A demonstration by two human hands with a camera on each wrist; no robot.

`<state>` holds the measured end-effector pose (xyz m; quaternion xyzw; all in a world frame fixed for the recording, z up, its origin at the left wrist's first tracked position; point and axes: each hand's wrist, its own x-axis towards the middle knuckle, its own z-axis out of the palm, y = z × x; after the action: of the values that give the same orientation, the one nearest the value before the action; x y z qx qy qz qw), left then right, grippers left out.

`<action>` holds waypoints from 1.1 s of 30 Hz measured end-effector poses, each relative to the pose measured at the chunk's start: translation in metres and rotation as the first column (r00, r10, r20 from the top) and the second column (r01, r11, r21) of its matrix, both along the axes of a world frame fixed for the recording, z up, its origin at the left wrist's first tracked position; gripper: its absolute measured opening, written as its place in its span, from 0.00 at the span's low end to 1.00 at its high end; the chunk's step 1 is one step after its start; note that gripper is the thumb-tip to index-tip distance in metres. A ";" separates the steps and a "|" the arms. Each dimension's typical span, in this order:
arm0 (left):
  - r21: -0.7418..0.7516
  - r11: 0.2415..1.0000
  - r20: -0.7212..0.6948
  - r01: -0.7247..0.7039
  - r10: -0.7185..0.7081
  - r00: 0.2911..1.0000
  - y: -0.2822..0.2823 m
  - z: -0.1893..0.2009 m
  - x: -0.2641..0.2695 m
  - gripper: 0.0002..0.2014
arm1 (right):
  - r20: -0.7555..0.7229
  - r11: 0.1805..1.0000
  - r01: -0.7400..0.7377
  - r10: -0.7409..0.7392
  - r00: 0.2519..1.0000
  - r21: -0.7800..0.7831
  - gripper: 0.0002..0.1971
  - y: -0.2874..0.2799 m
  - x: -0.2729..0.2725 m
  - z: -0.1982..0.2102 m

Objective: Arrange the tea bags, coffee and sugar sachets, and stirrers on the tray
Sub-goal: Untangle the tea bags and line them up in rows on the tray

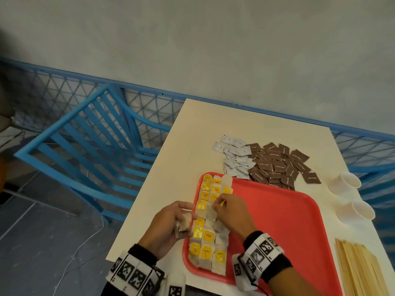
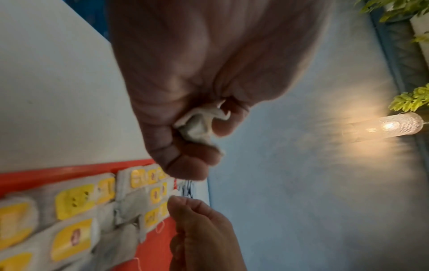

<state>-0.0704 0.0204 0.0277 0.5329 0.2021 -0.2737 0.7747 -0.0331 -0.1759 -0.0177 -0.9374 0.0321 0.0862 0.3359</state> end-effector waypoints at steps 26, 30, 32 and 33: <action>0.240 0.970 0.386 -0.033 -0.064 0.920 -0.113 0.037 -0.015 0.13 | 0.067 0.890 0.240 -0.287 0.956 0.388 0.14 -0.097 -0.069 0.117; 0.581 0.802 0.713 -0.138 -0.420 0.562 -0.119 0.054 -0.029 0.11 | 0.091 0.882 0.204 -0.266 0.960 0.424 0.15 -0.087 -0.072 0.126; 0.567 0.805 0.737 -0.175 -0.401 0.544 -0.121 0.057 -0.032 0.16 | 0.108 0.870 0.156 -0.232 0.967 0.468 0.16 -0.080 -0.076 0.135; 0.532 0.821 0.763 -0.209 -0.357 0.538 -0.122 0.059 -0.032 0.14 | 0.119 0.863 0.119 -0.202 0.972 0.491 0.17 -0.077 -0.078 0.140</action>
<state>-0.1022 -0.1013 0.0871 0.8093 -0.1467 0.0542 0.5662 -0.1107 -0.2531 0.1222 -0.8224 0.0595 -0.0153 0.5656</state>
